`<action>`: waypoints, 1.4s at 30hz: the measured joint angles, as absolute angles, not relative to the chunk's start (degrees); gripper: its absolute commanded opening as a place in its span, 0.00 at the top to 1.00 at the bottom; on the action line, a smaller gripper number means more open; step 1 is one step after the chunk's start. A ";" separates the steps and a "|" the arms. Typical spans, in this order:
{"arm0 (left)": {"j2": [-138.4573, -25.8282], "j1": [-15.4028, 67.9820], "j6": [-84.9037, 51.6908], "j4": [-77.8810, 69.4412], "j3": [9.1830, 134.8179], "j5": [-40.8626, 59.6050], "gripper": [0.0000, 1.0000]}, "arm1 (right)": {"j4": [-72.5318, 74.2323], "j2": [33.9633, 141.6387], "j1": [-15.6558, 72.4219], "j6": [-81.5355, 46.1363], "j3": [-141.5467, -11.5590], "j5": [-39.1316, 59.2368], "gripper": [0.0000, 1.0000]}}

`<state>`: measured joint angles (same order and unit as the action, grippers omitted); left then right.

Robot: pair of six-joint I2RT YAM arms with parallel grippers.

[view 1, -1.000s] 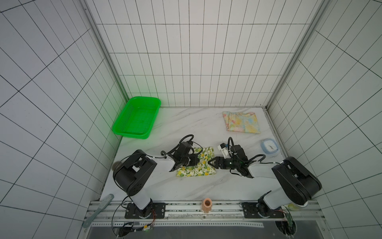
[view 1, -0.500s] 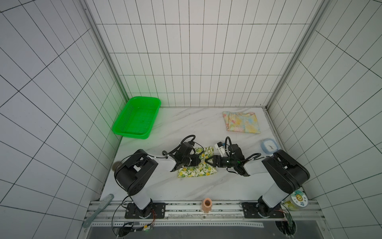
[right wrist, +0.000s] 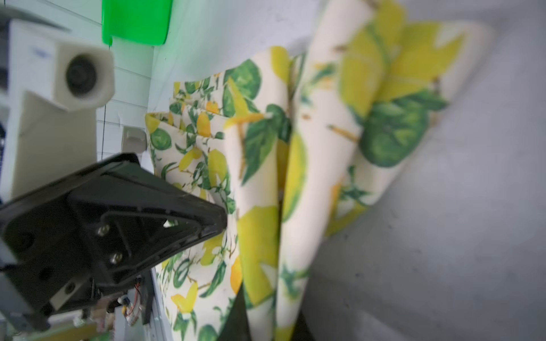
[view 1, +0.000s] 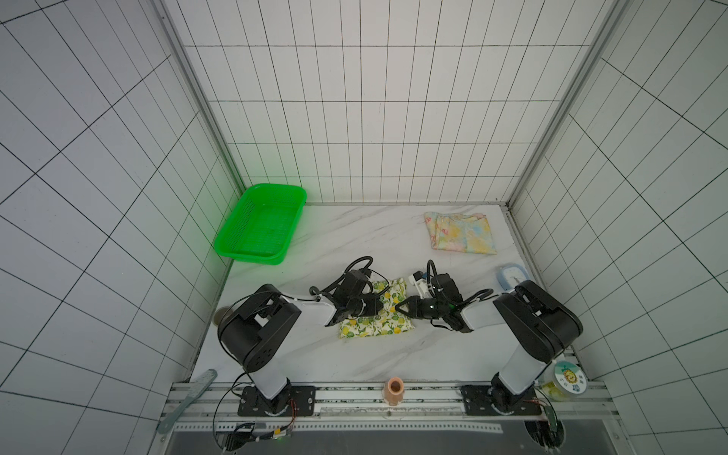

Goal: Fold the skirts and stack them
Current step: 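Lift the bundle with the right gripper while the left gripper releases, then carry the lemon-print skirt with the right gripper onto the floral skirt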

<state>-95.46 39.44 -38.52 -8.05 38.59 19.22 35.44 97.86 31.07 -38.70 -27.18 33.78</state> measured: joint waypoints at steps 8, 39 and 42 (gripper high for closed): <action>-86.24 36.03 -38.65 -4.38 38.81 19.16 1.00 | 24.60 92.38 31.00 -34.30 -30.41 30.28 1.00; -73.21 26.87 -38.92 4.99 40.25 21.30 1.00 | -17.56 95.02 22.41 -8.43 -67.31 25.41 1.00; -73.01 25.76 -38.63 5.85 41.21 21.65 1.00 | -20.60 95.90 20.10 -6.04 -71.13 26.70 1.00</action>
<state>-73.01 25.76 -38.63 5.85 41.21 21.65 -20.60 95.90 20.10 -6.04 -71.13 26.70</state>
